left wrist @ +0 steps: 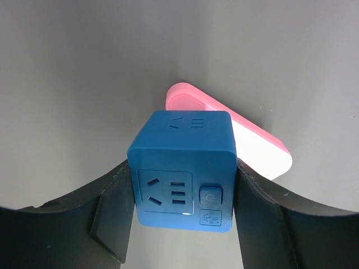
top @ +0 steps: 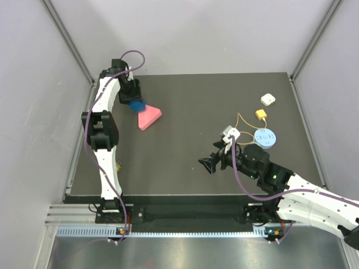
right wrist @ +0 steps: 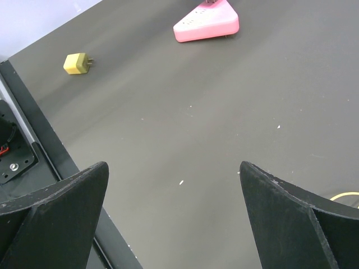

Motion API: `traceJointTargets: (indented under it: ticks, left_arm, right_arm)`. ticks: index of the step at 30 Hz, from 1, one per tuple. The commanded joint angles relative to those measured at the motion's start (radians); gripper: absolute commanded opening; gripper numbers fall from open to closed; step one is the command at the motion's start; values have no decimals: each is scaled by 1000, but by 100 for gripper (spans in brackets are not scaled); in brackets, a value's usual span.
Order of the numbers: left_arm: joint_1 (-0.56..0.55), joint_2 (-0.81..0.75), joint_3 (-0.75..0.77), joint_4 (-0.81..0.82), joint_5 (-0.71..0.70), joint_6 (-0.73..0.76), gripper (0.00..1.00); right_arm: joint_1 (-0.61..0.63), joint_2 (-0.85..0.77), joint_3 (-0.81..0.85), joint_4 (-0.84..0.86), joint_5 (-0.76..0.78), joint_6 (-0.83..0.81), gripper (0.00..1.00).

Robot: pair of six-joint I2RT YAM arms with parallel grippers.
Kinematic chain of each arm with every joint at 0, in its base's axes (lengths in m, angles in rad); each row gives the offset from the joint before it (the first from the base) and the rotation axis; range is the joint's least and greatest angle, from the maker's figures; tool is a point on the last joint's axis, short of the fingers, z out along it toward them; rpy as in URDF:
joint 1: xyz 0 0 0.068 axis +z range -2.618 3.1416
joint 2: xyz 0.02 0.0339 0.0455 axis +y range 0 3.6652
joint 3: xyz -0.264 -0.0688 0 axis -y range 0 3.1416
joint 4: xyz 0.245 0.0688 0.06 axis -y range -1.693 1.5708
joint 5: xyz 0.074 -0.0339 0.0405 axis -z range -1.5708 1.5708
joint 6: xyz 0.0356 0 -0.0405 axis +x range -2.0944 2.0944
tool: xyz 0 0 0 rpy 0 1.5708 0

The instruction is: Insert the plug

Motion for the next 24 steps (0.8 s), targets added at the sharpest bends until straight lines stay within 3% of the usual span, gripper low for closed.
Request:
traceJointTargets:
  ticks: [1,15,24]
  left_arm:
    - [-28,36,-30,27,10,12,0]
    - [-28,21,-13,-30,-33,-106,0]
    - [-79,-24,-125,-9,-31,-83,0]
  right_arm:
    - [-9,-5,3,45,7,-5,100]
    - [-9,-1,6,43,7,-5,100]
    - [-9,12,17,31,55,16,100]
